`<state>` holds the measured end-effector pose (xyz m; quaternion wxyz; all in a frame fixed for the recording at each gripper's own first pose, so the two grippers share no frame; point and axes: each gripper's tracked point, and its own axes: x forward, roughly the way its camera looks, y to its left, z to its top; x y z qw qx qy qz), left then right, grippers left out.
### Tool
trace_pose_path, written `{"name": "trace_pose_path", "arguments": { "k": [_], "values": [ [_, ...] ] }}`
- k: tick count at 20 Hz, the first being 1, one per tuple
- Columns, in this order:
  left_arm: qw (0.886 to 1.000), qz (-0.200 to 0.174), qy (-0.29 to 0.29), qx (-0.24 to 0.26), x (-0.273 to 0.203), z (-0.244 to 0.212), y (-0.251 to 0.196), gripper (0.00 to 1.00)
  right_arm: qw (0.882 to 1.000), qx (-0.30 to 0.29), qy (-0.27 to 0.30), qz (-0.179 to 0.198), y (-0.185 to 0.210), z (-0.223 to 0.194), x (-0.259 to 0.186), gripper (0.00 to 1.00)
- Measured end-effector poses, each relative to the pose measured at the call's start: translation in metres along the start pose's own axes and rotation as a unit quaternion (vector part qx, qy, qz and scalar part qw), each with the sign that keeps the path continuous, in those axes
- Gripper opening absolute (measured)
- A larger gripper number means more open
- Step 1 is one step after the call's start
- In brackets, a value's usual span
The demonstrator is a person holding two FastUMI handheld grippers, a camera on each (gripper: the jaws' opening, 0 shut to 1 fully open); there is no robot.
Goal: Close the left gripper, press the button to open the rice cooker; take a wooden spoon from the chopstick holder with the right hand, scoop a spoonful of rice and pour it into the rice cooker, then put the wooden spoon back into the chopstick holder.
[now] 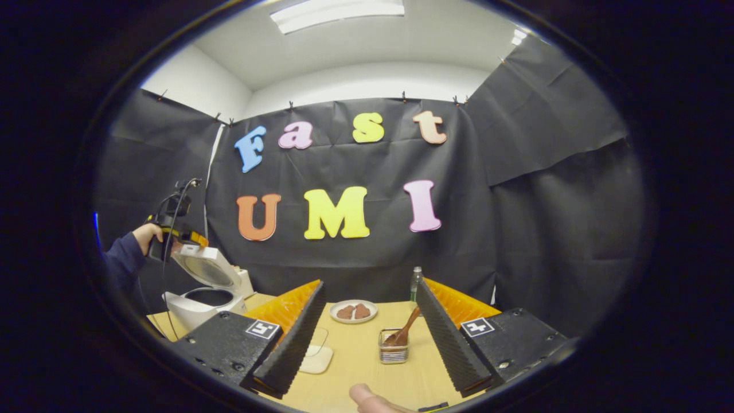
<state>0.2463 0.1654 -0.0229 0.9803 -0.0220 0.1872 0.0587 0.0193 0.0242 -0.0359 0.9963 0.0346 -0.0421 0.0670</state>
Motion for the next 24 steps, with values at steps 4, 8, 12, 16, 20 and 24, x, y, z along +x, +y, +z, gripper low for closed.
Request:
{"name": "trace_pose_path", "arguments": {
  "k": [4,8,12,16,20,24],
  "values": [
    [0.999,-0.016,0.050,-0.009,-0.006,-0.059,-0.004,0.99,1.000,-0.002,0.013,0.008,0.006,-0.012,-0.001,0.99],
    [0.998,-0.012,0.064,0.013,-0.014,-0.087,-0.006,0.99,1.000,-0.001,0.022,0.017,0.013,-0.017,-0.009,0.99],
    [0.996,-0.012,0.084,0.017,-0.020,-0.117,-0.005,1.00,0.999,-0.001,0.024,0.041,0.027,-0.018,-0.025,0.99],
    [0.995,-0.014,0.095,0.019,-0.029,-0.141,-0.004,1.00,0.998,-0.008,0.016,0.054,0.032,-0.021,-0.030,0.99],
    [0.996,-0.008,0.083,0.016,-0.040,-0.147,-0.002,1.00,0.998,-0.002,0.008,0.067,0.038,-0.022,-0.037,0.99],
    [0.997,0.004,0.082,0.010,-0.044,-0.158,-0.001,1.00,0.998,0.011,-0.004,0.067,0.037,-0.026,-0.050,0.99]
  ]
}}
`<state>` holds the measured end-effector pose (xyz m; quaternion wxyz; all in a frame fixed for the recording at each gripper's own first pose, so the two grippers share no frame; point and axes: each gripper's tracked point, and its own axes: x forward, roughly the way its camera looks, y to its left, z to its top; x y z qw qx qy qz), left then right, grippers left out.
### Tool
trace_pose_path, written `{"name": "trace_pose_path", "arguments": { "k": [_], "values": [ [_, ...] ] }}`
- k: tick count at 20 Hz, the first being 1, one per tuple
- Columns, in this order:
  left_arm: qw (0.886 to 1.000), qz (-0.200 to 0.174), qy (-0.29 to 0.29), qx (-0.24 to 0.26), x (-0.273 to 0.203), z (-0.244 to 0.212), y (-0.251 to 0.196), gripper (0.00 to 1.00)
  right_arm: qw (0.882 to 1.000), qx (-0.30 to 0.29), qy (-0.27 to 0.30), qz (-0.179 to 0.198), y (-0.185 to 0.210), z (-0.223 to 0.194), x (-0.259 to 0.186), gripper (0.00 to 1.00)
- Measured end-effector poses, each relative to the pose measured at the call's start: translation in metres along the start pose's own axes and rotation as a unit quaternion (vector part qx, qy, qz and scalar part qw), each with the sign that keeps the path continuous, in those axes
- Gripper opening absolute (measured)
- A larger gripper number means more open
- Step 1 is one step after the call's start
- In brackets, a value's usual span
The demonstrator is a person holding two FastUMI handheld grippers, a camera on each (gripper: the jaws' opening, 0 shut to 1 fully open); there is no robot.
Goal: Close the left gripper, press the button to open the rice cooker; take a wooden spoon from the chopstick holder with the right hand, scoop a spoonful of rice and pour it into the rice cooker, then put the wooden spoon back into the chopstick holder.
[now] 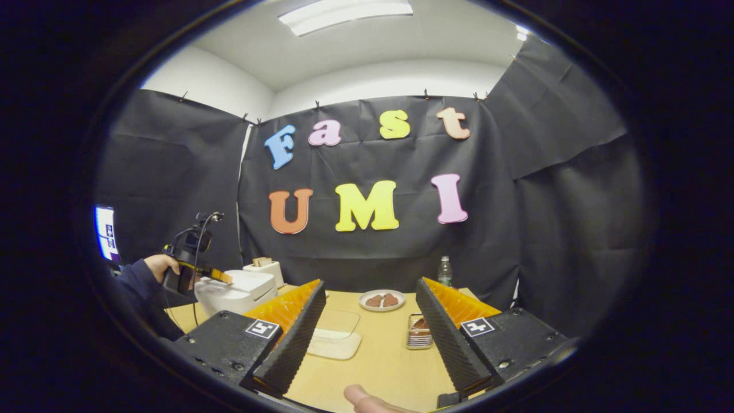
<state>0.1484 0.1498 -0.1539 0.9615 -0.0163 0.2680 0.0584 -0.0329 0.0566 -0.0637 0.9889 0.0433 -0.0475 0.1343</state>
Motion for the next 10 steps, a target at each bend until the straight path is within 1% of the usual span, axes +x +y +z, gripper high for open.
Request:
{"name": "trace_pose_path", "arguments": {
  "k": [1,4,6,7,10],
  "values": [
    [1.000,0.004,0.005,-0.001,0.0017,-0.0044,-0.0008,1.00,1.000,0.005,-0.001,0.001,0.0011,-0.0024,-0.0038,0.99],
    [1.000,0.010,-0.005,-0.002,0.0008,-0.0051,-0.0006,1.00,1.000,0.002,0.001,-0.004,-0.0013,-0.0068,-0.0113,0.99],
    [1.000,0.009,-0.009,-0.003,0.0007,-0.0052,-0.0008,1.00,1.000,-0.002,0.002,-0.011,-0.0053,-0.0056,-0.0128,0.99],
    [1.000,0.008,-0.010,-0.002,0.0016,-0.0055,-0.0011,1.00,1.000,-0.002,0.002,-0.012,-0.0060,-0.0055,-0.0130,0.96],
    [1.000,0.004,-0.010,-0.004,0.0028,-0.0061,-0.0003,1.00,1.000,0.007,0.007,-0.013,-0.0065,-0.0088,-0.0106,0.96]
  ]
}}
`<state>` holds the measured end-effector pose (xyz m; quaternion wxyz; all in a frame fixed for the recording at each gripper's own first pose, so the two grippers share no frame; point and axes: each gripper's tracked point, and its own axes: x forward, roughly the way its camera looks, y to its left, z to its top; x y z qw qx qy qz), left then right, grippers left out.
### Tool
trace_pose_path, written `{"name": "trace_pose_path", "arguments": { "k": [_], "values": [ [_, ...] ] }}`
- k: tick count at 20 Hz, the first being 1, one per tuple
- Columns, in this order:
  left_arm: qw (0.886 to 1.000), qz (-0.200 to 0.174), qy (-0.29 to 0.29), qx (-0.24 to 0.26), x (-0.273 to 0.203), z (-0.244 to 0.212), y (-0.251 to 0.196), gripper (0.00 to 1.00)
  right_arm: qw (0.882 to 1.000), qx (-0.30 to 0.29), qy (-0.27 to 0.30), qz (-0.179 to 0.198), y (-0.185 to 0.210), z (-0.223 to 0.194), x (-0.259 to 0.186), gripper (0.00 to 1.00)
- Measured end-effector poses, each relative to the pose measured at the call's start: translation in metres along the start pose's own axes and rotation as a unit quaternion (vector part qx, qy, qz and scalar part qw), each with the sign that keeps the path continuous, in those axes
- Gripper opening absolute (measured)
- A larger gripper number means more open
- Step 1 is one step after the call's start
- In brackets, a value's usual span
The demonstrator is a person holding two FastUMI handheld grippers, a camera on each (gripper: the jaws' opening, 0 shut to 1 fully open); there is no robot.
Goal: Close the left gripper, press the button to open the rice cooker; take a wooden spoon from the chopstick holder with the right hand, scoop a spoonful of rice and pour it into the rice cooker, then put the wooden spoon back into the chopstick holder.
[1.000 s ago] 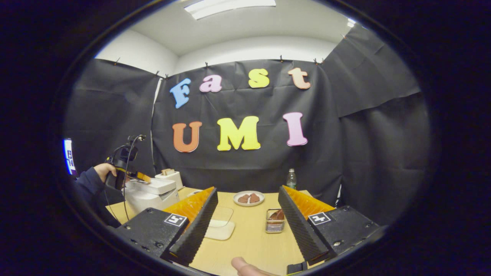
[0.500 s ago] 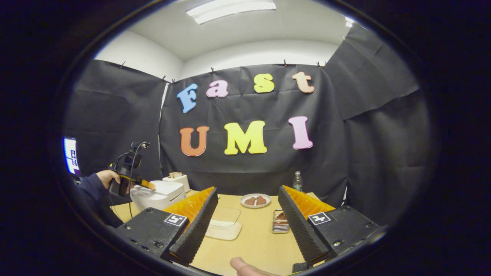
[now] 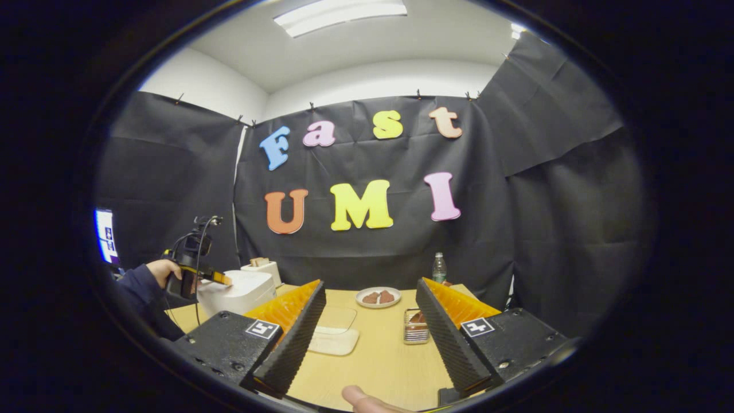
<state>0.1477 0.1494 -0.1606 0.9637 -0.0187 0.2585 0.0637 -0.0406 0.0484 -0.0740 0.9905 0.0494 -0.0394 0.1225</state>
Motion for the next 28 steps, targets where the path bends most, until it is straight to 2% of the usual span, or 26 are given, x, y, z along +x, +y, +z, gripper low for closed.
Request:
{"name": "trace_pose_path", "arguments": {
  "k": [3,4,7,8,12,18,19,23,28],
  "values": [
    [1.000,0.001,0.001,-0.002,0.001,0.000,-0.001,1.00,1.000,0.004,0.008,-0.005,-0.002,-0.005,0.006,0.96],
    [1.000,0.002,-0.004,-0.003,0.001,0.002,0.001,1.00,1.000,0.005,0.010,-0.007,-0.002,-0.006,0.008,0.99],
    [1.000,0.002,-0.015,-0.003,0.000,0.007,0.000,0.99,1.000,-0.002,0.014,-0.010,-0.001,-0.004,0.016,0.96],
    [1.000,0.000,-0.019,-0.006,-0.001,0.009,-0.001,0.99,1.000,-0.005,0.014,-0.012,-0.001,-0.002,0.018,0.99],
    [0.998,-0.017,-0.067,-0.013,-0.027,0.040,-0.014,0.95,1.000,-0.021,0.008,-0.015,0.004,0.006,0.027,0.96],
    [0.985,-0.005,-0.170,0.017,-0.112,0.091,-0.040,0.94,0.999,-0.026,-0.011,-0.020,0.005,0.028,0.033,0.96],
    [0.982,-0.010,-0.189,0.018,-0.130,0.098,-0.048,0.95,0.999,-0.025,-0.013,-0.021,0.004,0.031,0.033,0.99],
    [0.968,-0.027,-0.251,0.012,-0.195,0.104,-0.080,0.95,0.999,-0.026,-0.022,-0.024,0.006,0.043,0.032,0.99],
    [0.958,-0.039,-0.285,0.013,-0.253,0.089,-0.107,0.95,0.998,-0.036,-0.037,-0.029,0.016,0.064,0.031,0.99]
  ]
}}
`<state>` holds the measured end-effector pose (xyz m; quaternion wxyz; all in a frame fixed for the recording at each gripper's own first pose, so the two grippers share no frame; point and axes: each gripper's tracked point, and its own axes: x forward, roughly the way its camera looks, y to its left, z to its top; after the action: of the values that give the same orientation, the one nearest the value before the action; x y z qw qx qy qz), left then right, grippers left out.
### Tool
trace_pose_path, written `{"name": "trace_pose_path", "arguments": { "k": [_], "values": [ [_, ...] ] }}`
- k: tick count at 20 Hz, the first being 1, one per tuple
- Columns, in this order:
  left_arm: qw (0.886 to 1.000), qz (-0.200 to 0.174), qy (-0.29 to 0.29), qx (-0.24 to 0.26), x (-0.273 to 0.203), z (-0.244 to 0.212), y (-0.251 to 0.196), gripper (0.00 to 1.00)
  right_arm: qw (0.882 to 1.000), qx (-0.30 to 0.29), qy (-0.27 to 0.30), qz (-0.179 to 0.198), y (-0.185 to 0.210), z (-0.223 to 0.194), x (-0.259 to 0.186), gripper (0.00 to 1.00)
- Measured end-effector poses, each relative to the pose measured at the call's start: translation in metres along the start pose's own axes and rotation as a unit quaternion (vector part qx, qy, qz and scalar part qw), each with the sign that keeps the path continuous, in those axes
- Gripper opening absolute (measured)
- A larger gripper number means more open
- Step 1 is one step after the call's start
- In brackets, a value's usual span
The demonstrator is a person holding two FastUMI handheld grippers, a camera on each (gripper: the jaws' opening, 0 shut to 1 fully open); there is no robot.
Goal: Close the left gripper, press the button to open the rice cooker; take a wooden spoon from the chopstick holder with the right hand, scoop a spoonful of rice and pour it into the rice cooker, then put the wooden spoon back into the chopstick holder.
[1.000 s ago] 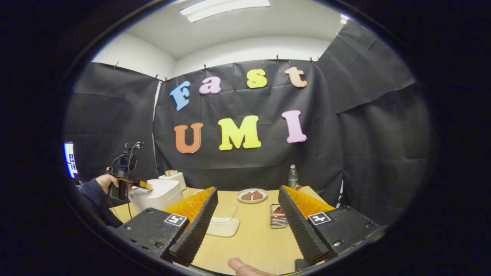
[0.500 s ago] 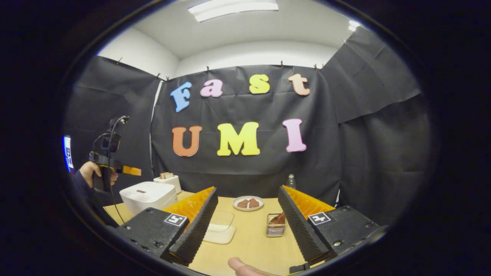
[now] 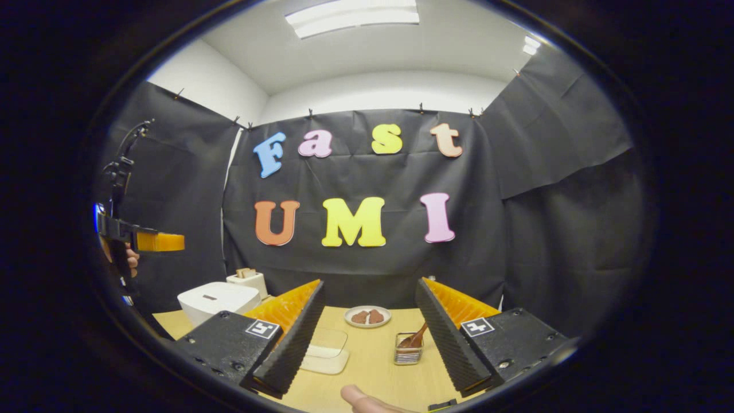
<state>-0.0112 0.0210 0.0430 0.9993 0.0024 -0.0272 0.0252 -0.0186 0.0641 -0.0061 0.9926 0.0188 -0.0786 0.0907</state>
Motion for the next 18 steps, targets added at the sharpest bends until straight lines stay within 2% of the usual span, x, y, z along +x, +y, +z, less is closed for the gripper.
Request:
{"name": "trace_pose_path", "arguments": {
  "k": [4,5,6,8,10,14,18],
  "values": [
    [1.000,-0.015,-0.022,0.007,-0.036,-0.010,-0.021,0.95,1.000,0.010,0.008,0.018,0.019,-0.004,-0.009,0.99],
    [1.000,-0.012,-0.023,0.005,-0.043,-0.015,-0.023,0.95,1.000,0.018,0.012,0.019,0.021,-0.007,-0.012,0.96],
    [1.000,-0.012,-0.024,0.004,-0.048,-0.018,-0.026,0.95,0.999,0.028,0.016,0.017,0.022,-0.011,-0.016,0.99],
    [1.000,-0.016,-0.026,0.004,-0.057,-0.026,-0.033,0.95,0.999,0.038,0.021,0.017,0.025,-0.015,-0.021,0.99],
    [0.999,-0.026,-0.023,0.016,-0.063,-0.034,-0.039,0.95,0.999,0.027,0.019,0.023,0.030,-0.014,-0.024,0.99],
    [0.999,-0.022,-0.032,0.023,-0.071,-0.032,-0.037,0.96,1.000,0.023,0.008,0.015,0.026,-0.010,-0.028,1.00],
    [0.999,-0.016,-0.035,0.024,-0.074,-0.032,-0.035,0.96,1.000,0.022,0.006,0.011,0.023,-0.010,-0.030,0.96]
  ]
}}
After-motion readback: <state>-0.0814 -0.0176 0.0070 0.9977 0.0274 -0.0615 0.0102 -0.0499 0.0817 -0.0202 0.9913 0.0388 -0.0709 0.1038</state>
